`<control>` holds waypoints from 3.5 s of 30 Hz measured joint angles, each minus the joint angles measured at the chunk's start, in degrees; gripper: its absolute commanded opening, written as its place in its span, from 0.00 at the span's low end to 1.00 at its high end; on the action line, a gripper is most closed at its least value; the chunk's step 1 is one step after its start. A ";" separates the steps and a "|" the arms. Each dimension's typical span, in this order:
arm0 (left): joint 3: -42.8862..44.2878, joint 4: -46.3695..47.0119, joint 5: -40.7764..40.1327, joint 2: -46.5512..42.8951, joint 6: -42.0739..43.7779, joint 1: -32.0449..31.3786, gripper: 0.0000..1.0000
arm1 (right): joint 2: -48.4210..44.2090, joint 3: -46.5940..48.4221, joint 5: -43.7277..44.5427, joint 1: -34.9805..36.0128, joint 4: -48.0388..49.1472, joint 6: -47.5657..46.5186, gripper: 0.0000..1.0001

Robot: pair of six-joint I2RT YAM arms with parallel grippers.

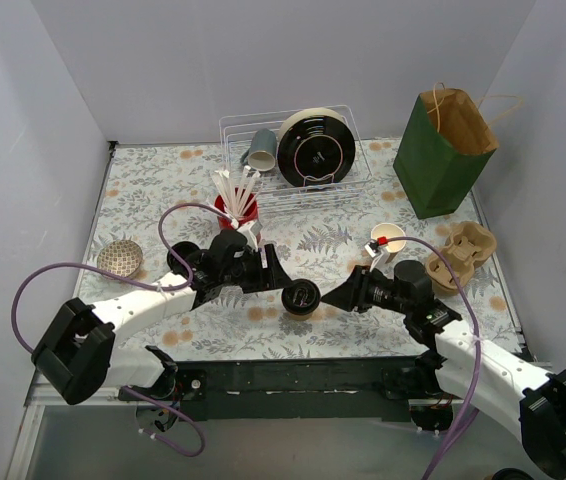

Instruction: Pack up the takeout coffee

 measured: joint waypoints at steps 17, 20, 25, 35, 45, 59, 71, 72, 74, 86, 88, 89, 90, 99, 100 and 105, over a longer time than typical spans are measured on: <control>-2.23 0.20 0.17 -2.08 -1.64 -0.52 0.72 | 1.44 -0.63 -0.37 1.53 3.45 2.99 0.46; -2.95 0.83 0.59 -2.03 -1.68 -0.72 0.72 | 2.89 -0.83 -0.35 2.05 4.37 3.28 0.46; -3.89 3.32 2.19 -1.11 -2.01 -0.83 0.73 | 3.93 -1.64 0.13 2.56 5.05 3.39 0.46; -4.31 6.14 3.34 -0.35 -1.99 -0.96 0.78 | 4.66 -1.70 0.50 2.60 5.49 3.19 0.45; -5.11 8.00 4.87 0.74 -2.10 -1.64 0.67 | 5.90 -1.70 0.52 2.64 6.80 3.02 0.45; -5.14 12.20 5.46 2.43 -3.30 -2.21 0.42 | 6.67 -2.08 1.22 2.64 9.20 2.36 0.32; -5.16 13.44 4.70 3.34 -3.74 -2.21 0.39 | 7.89 -7.08 3.39 2.71 19.98 5.86 0.12; -5.16 13.75 4.72 3.56 -3.85 -2.19 0.39 | 7.80 -7.26 3.65 2.71 20.22 6.16 0.12; -5.16 14.32 4.70 3.87 -4.02 -2.19 0.40 | 7.43 -7.45 4.35 2.71 20.26 6.75 0.11; -5.51 15.82 3.93 4.33 -5.20 -2.25 0.43 | 3.82 -8.07 9.22 3.30 18.16 12.07 0.29; -5.51 15.85 3.89 4.33 -5.22 -2.40 0.44 | 1.81 -8.50 9.73 3.37 16.94 12.44 0.35; -5.51 15.80 3.76 4.26 -5.20 -2.49 0.44 | 0.24 -8.76 10.32 3.32 15.58 12.20 0.40; -5.51 15.69 3.72 4.17 -5.22 -2.49 0.44 | -1.27 -8.85 10.97 3.28 13.73 12.00 0.42; -5.51 15.17 3.50 3.85 -5.18 -2.49 0.44 | -4.81 -3.04 16.46 2.95 -1.64 6.97 0.45; -5.51 15.17 3.50 3.85 -5.18 -2.49 0.44 | -4.46 -2.40 16.48 2.95 -1.64 6.54 0.46; -5.42 15.19 3.52 4.02 -5.16 -2.49 0.44 | -2.32 -1.18 15.69 2.95 -1.62 5.16 0.43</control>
